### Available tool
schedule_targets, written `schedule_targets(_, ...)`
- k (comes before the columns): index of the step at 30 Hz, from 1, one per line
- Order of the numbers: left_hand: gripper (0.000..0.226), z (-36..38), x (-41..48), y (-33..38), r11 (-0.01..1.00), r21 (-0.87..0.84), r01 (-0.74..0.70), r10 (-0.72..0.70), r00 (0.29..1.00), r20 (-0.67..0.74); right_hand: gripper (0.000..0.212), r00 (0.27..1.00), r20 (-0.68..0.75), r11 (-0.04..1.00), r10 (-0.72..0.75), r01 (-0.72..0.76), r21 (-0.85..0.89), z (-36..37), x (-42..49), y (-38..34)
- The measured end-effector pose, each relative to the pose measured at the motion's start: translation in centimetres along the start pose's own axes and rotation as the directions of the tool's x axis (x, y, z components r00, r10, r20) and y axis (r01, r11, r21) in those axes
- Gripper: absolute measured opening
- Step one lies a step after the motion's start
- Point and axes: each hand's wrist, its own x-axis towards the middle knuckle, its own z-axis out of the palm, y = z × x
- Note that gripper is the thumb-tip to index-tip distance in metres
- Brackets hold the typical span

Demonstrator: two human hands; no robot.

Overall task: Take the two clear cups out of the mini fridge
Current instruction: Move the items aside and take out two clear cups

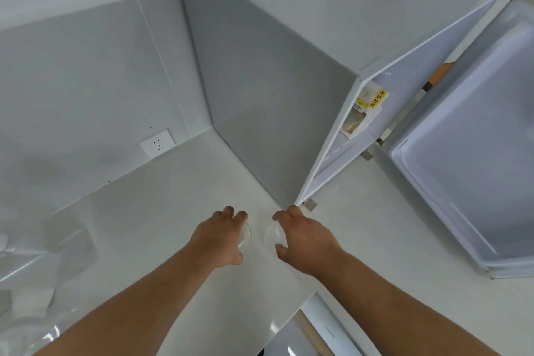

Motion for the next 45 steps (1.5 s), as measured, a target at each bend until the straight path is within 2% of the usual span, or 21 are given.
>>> schedule_targets(24, 0.087, 4.6, 2.6, -1.0, 0.999, 0.012, -0.037, 0.036, 0.996, 0.079, 0.058, 0.995, 0.079, 0.998, -0.059, 0.061, -0.021, 4.2, 2.0, -0.1)
schedule_targets(38, 0.085, 5.8, 2.7, -0.9, 0.995, 0.088, -0.052, 0.049, 0.998, 0.031, 0.057, 0.995, 0.064, 0.997, -0.077, 0.078, -0.014, 5.5, 2.1, 0.6)
schedule_targets(45, 0.096, 5.4, 1.9, -1.1, 0.998, 0.036, -0.045, 0.046, 0.999, -0.027, 0.062, 0.997, 0.034, 0.997, -0.075, 0.075, 0.005, 5.2, 1.2, 0.9)
